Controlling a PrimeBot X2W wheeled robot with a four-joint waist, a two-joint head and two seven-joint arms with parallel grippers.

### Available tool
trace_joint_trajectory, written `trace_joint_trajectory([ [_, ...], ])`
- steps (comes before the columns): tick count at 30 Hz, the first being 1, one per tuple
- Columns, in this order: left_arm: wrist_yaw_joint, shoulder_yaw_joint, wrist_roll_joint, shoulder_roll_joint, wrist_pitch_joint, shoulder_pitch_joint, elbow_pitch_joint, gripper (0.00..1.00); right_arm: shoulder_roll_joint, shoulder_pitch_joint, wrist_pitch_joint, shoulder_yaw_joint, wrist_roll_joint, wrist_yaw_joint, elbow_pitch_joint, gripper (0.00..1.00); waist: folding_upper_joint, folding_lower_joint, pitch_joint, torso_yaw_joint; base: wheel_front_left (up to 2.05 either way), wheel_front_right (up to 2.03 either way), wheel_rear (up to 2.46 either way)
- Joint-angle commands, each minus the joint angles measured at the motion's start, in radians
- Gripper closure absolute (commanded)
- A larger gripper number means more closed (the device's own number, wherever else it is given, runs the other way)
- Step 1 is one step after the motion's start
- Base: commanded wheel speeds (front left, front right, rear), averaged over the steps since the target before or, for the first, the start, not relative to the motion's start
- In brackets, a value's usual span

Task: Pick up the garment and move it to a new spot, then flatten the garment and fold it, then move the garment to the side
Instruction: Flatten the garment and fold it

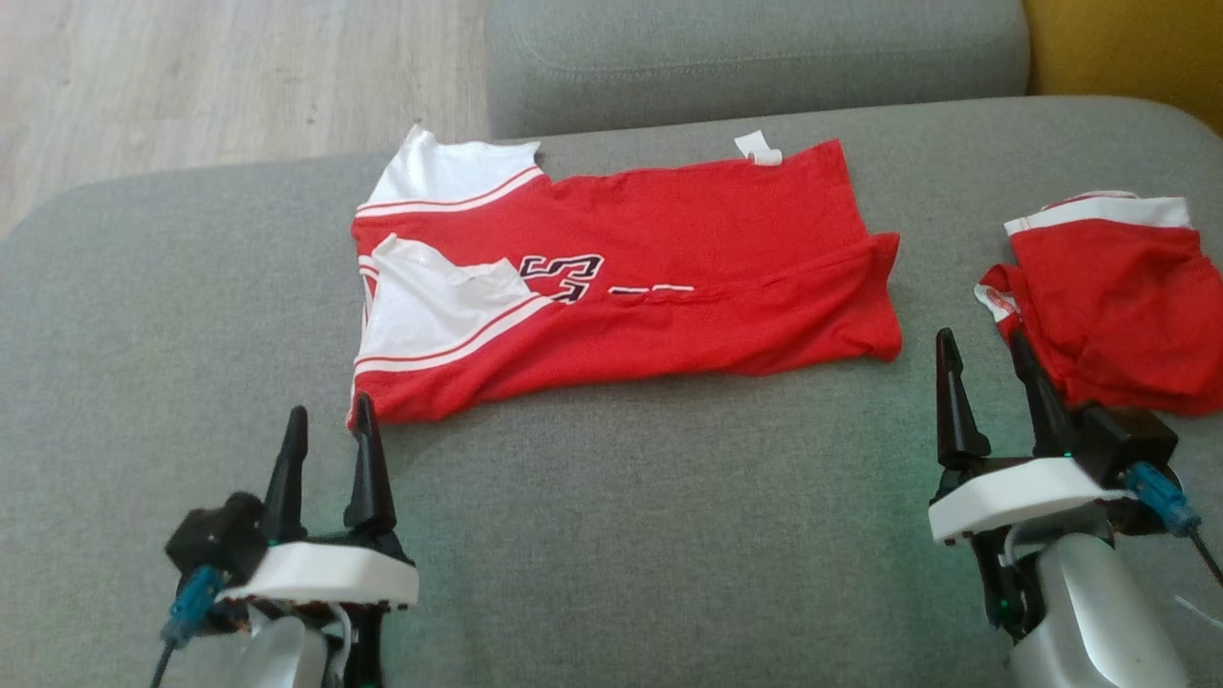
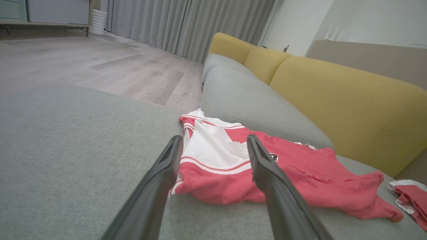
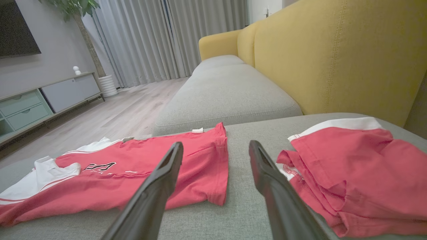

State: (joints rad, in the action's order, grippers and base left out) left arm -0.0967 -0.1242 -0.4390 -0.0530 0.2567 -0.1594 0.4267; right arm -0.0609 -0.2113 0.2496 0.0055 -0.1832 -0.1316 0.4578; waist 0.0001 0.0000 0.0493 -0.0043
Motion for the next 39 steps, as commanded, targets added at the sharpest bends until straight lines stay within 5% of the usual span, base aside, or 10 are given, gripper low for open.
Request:
trace_joint_trajectory([
  [1,0.000,0.041,0.013,-0.005,0.005,-0.047,-0.012,0.00,0.009,-0.027,0.012,0.023,0.008,0.001,-0.038,0.00,-0.0001,0.0000,0.008,-0.002,0.00,0.00,0.00],
  [26,0.069,0.034,0.024,-0.069,-0.123,-0.369,0.576,0.00,0.011,-0.113,0.012,0.114,-0.035,0.001,-0.077,0.00,-0.0001,0.0000,0.152,-0.079,0.00,0.00,0.00],
  [27,0.061,0.032,0.020,-0.065,-0.130,-0.371,0.586,0.11,0.011,-0.115,0.012,0.113,-0.036,0.001,-0.072,0.00,-0.0001,0.0000,0.150,-0.078,0.00,0.00,0.00],
  [28,0.061,0.032,0.020,-0.065,-0.130,-0.371,0.586,0.11,0.011,-0.115,0.012,0.113,-0.036,0.001,-0.072,0.00,-0.0001,0.0000,0.150,-0.078,0.00,0.00,0.00],
  [29,0.055,0.029,0.017,-0.062,-0.131,-0.373,0.593,0.75,0.011,-0.117,0.012,0.113,-0.038,0.001,-0.062,0.00,-0.0001,0.0000,0.147,-0.076,0.00,0.00,0.00],
  [30,0.049,0.026,0.016,-0.059,-0.128,-0.375,0.598,1.00,0.011,-0.120,0.009,0.111,-0.038,0.001,-0.049,0.00,-0.0001,0.0000,0.143,-0.073,0.00,0.00,0.00],
  [39,-0.004,0.017,-0.002,-0.038,-0.010,-0.404,0.508,1.00,0.011,-0.228,-0.174,0.035,-0.089,0.001,0.167,0.00,-0.0001,0.0000,0.125,-0.017,0.00,0.00,0.00],
])
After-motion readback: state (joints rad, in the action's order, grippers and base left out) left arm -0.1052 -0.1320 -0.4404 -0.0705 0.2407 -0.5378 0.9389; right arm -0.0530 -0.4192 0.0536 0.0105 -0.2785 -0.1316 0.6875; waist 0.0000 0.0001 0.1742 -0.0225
